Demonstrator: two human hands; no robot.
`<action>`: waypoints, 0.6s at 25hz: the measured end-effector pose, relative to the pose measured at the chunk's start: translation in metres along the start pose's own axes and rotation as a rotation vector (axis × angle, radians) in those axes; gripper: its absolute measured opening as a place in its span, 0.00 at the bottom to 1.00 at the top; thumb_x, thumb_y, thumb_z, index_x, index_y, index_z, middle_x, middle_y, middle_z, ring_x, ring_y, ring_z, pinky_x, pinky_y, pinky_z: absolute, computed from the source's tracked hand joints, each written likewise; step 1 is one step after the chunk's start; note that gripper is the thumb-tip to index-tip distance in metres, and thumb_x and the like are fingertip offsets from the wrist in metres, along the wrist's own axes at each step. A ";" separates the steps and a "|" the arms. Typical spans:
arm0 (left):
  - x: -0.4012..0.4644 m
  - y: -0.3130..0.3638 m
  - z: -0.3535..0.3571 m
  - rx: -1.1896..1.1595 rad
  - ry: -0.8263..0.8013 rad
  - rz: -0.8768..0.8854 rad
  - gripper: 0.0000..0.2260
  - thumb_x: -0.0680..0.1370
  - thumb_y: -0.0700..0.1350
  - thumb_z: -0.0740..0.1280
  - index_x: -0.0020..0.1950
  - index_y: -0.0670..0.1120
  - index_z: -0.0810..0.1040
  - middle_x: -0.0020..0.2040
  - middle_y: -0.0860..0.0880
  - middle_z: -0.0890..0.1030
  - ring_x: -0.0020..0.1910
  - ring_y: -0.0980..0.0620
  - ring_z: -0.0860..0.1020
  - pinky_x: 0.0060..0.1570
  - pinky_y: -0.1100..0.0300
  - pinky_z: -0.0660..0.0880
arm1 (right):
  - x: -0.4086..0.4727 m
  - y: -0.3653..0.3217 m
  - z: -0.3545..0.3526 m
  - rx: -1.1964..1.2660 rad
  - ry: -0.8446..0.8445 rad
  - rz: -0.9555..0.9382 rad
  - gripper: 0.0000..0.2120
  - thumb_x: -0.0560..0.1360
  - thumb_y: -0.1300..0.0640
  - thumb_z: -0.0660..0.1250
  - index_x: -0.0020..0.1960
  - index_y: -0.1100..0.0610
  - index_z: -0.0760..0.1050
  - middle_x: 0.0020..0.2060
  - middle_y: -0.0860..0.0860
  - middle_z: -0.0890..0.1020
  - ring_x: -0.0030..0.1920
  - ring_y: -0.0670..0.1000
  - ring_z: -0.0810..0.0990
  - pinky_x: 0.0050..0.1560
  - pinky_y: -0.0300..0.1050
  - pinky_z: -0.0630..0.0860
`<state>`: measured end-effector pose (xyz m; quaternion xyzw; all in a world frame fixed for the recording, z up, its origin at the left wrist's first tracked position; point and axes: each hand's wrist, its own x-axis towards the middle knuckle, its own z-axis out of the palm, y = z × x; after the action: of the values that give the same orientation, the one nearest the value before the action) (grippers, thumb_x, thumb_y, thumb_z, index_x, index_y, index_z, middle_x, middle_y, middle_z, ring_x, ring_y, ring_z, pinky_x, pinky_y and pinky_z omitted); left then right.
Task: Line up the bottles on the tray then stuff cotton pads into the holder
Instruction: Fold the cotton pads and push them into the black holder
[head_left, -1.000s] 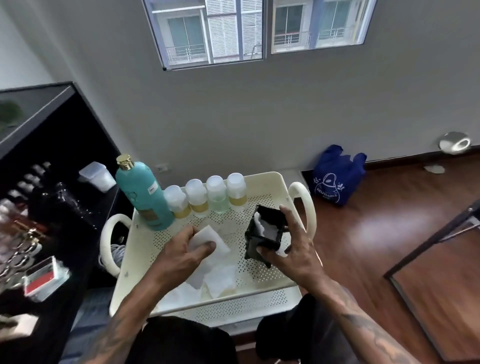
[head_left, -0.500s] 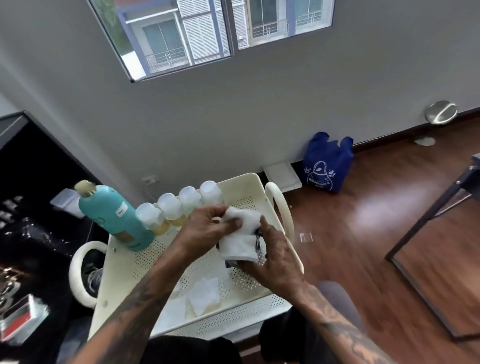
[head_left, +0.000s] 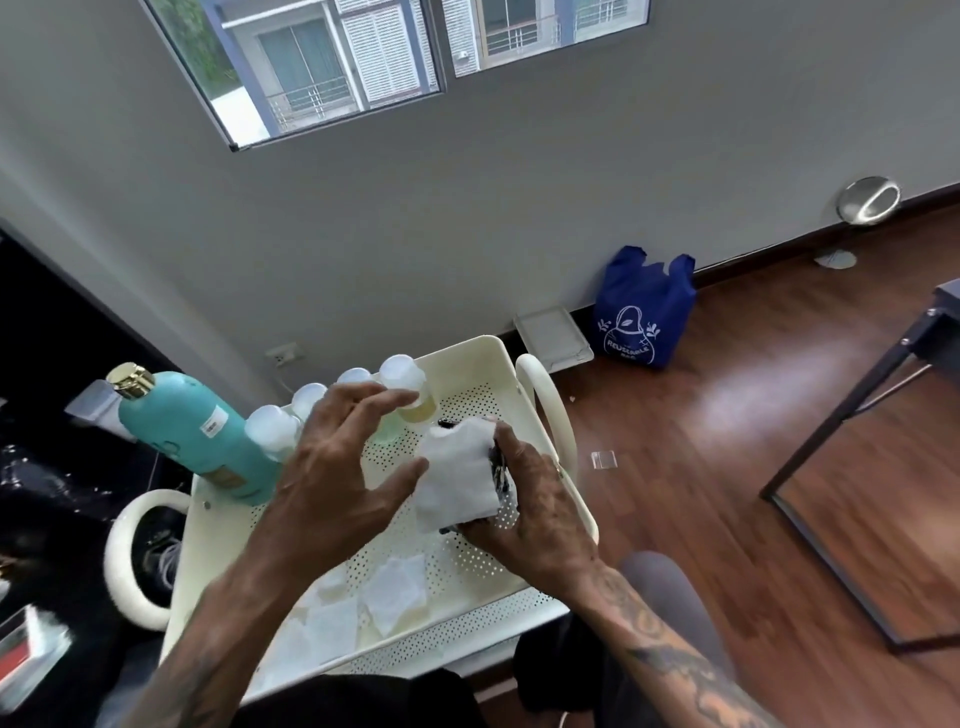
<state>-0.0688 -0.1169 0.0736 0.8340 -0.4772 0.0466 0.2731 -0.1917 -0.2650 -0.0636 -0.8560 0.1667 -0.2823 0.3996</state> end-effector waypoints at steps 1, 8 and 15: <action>-0.006 0.004 -0.006 0.040 -0.004 0.040 0.18 0.73 0.46 0.73 0.63 0.53 0.78 0.57 0.55 0.73 0.54 0.52 0.75 0.56 0.55 0.75 | 0.000 0.000 0.001 0.004 0.004 0.010 0.50 0.64 0.37 0.73 0.77 0.38 0.48 0.63 0.40 0.72 0.59 0.47 0.74 0.53 0.41 0.75; -0.014 0.034 0.006 0.414 -0.636 0.074 0.31 0.67 0.51 0.61 0.72 0.57 0.67 0.69 0.60 0.72 0.61 0.55 0.70 0.60 0.54 0.67 | 0.000 -0.004 -0.001 0.013 -0.005 -0.001 0.48 0.66 0.34 0.72 0.76 0.34 0.46 0.65 0.36 0.69 0.60 0.45 0.71 0.50 0.42 0.75; 0.053 0.041 0.038 0.655 -1.229 -0.091 0.22 0.71 0.40 0.63 0.65 0.49 0.73 0.49 0.48 0.81 0.43 0.50 0.77 0.40 0.58 0.77 | 0.001 -0.009 -0.005 -0.007 -0.058 0.029 0.45 0.67 0.32 0.66 0.76 0.31 0.44 0.63 0.37 0.70 0.55 0.41 0.66 0.46 0.34 0.67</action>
<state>-0.0807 -0.1925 0.0756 0.7678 -0.4712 -0.3037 -0.3101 -0.1933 -0.2629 -0.0540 -0.8628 0.1685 -0.2507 0.4054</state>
